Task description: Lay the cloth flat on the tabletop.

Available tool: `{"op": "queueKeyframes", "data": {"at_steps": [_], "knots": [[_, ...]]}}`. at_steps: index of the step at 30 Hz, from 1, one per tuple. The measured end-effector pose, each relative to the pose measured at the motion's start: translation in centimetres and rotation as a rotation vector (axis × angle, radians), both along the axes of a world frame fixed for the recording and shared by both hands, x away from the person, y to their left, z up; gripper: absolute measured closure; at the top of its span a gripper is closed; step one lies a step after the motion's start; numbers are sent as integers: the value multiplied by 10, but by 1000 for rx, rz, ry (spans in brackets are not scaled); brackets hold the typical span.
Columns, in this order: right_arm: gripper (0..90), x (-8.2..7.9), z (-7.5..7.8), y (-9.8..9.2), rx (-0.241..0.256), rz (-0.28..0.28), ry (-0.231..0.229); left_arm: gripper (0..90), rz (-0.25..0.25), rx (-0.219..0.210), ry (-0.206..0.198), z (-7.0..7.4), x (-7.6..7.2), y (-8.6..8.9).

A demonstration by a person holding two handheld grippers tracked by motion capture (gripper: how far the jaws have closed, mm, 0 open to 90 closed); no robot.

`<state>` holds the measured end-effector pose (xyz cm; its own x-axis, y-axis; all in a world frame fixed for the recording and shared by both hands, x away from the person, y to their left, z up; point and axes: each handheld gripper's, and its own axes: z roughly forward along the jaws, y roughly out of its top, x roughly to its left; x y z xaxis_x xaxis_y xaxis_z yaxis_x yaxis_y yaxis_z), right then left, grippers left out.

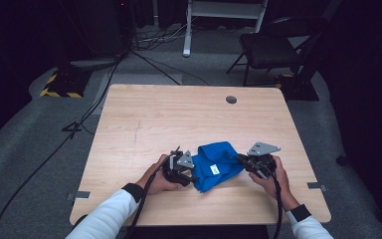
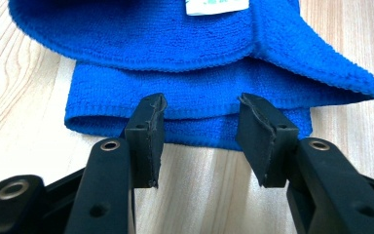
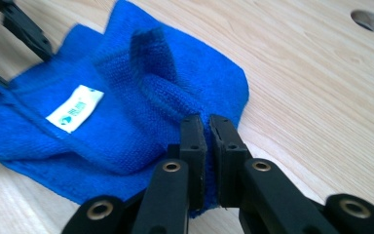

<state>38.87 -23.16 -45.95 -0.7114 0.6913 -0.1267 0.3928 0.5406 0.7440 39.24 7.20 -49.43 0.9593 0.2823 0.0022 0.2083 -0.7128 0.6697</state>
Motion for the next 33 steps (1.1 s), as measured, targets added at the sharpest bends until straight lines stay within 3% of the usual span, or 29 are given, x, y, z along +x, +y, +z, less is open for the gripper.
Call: {"op": "queueKeyframes", "data": {"at_steps": [7,10,12,18,20,28,30,31,33], "knots": [[810,3,-9,-26,-44,-83,26,541,3,-5,-1,0,0,0],[762,1,-12,-41,-35,-140,48,541,6,-4,-1,0,0,0],[718,-1,-13,-47,-60,-166,52,541,5,-4,0,0,0,0],[641,-4,-15,-62,-72,-239,85,541,7,-5,2,0,0,0],[608,-4,-16,-73,-80,-290,105,541,6,-5,1,0,0,0],[467,-5,-12,-118,-12,-463,129,541,6,-4,1,0,1,1],[460,-6,-10,-128,-20,-513,112,541,7,-1,3,0,2,2],[444,-7,-9,-132,-21,-530,104,541,10,-3,3,0,2,3],[444,-9,-6,-139,24,-520,95,540,16,2,5,0,3,4]]}}
